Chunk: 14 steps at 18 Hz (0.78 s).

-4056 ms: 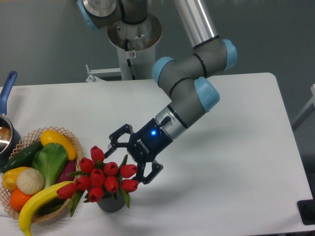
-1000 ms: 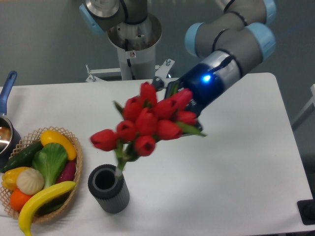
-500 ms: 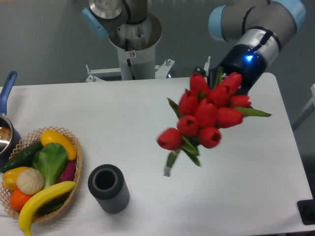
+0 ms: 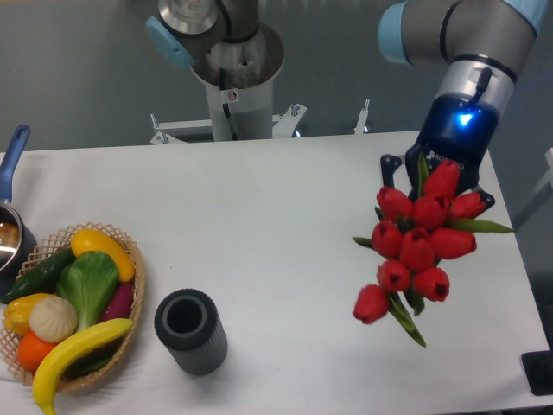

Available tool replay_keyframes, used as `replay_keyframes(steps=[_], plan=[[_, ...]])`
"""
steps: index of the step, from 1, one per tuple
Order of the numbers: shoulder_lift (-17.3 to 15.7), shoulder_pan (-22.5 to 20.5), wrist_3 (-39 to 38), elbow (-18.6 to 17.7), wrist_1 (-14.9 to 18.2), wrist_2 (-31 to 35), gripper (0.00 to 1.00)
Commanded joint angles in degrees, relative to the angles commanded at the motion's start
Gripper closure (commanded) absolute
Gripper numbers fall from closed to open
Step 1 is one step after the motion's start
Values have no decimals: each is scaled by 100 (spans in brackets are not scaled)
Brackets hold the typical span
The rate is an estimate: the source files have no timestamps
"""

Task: Pick up the flowers from the vase
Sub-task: 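Carry the held tulips away from the vase over the empty table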

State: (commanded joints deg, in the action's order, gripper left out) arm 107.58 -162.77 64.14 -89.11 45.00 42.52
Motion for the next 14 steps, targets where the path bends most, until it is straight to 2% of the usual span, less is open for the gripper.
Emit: replay_keyframes(steps=[3, 6, 9, 14], plan=[[-9, -9, 423, -159, 9, 791, 71], [-35, 0, 433, -151, 9, 1590, 75], [-26, 44, 442, -115, 35, 2258, 75], [-26, 719, 864, -124, 570, 3884, 75]])
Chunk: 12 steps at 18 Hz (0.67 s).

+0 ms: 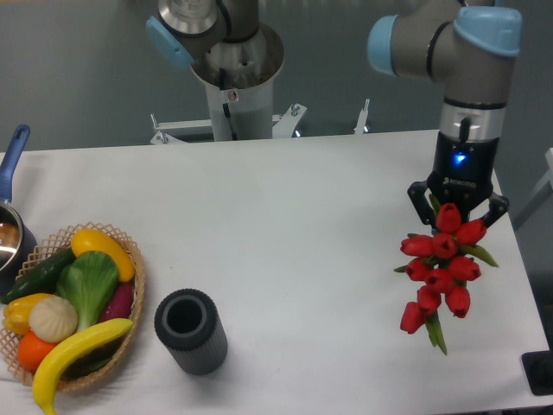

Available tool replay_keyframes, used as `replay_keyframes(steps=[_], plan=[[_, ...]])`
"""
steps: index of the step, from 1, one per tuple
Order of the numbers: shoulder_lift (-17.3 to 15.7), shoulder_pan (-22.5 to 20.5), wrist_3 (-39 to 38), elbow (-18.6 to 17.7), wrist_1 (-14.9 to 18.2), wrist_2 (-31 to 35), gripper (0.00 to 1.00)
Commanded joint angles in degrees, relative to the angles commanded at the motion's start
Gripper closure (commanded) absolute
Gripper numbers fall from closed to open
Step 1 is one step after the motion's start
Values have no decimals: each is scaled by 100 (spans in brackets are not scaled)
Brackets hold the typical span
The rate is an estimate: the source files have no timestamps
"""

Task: Pick up the flowers from the vase
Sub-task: 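Carry the held tulips away from the vase over the empty table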

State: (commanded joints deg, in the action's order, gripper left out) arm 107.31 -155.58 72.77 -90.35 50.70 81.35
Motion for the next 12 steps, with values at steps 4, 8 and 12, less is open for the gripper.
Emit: replay_keyframes(steps=[4, 8, 12], plan=[[9, 405, -87, -202, 186, 722, 74], [-17, 564, -149, -474, 283, 1040, 74], [-17, 573, -149, -536, 282, 1128, 73]])
